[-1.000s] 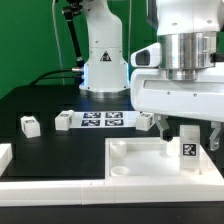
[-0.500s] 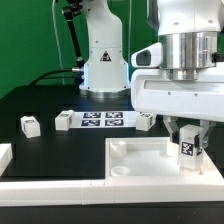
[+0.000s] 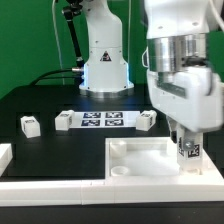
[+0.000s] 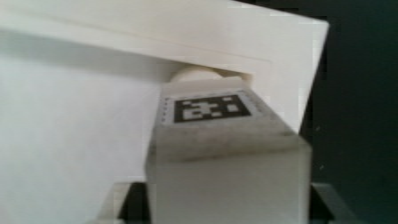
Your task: Assemble square table
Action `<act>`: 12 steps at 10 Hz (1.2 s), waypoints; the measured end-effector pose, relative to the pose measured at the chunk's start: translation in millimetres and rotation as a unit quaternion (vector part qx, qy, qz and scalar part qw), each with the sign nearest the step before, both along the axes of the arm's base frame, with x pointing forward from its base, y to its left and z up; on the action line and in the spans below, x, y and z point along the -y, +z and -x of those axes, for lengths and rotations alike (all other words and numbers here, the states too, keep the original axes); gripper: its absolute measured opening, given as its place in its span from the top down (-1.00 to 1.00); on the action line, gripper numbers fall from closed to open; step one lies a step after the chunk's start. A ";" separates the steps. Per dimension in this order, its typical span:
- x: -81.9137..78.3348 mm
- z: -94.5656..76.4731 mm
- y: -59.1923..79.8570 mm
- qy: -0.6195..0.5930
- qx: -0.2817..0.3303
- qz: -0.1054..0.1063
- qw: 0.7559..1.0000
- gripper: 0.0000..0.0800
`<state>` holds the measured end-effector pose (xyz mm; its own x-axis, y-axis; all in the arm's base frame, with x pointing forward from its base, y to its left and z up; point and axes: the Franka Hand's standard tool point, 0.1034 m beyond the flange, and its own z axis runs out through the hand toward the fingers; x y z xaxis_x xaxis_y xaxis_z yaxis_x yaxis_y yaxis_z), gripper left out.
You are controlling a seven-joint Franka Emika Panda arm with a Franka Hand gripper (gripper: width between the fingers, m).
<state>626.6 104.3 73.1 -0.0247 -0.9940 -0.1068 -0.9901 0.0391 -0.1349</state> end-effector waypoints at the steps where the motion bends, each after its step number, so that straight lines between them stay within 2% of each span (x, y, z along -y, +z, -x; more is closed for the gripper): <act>1: -0.1 0.9 -0.3 -0.064 -0.004 -0.019 0.998 0.27; 2: -0.6 2.7 -0.7 -0.127 -0.004 -0.032 0.991 0.27; 4: -0.8 3.5 -1.1 -0.130 -0.005 -0.032 0.991 0.27; 5: -2.6 5.2 -1.6 -0.078 -0.009 -0.018 0.997 -0.01; 6: -7.1 6.2 0.1 0.015 -0.017 0.006 1.000 -0.35; 7: -11.8 3.6 3.8 0.104 -0.013 0.029 0.994 -0.35; 8: -14.7 3.3 4.6 0.164 -0.008 0.038 0.986 -0.57; 10: -10.6 3.0 3.2 0.198 -0.005 0.044 0.979 -0.62; 11: -10.4 2.9 2.9 0.244 -0.001 0.051 0.968 -0.62; 12: -11.6 2.9 0.5 0.342 -0.002 0.077 0.937 -0.62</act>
Offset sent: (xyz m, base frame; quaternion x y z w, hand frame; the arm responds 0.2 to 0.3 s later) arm 0.0000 0.0000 0.0000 0.0000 0.0000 -0.0650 0.9979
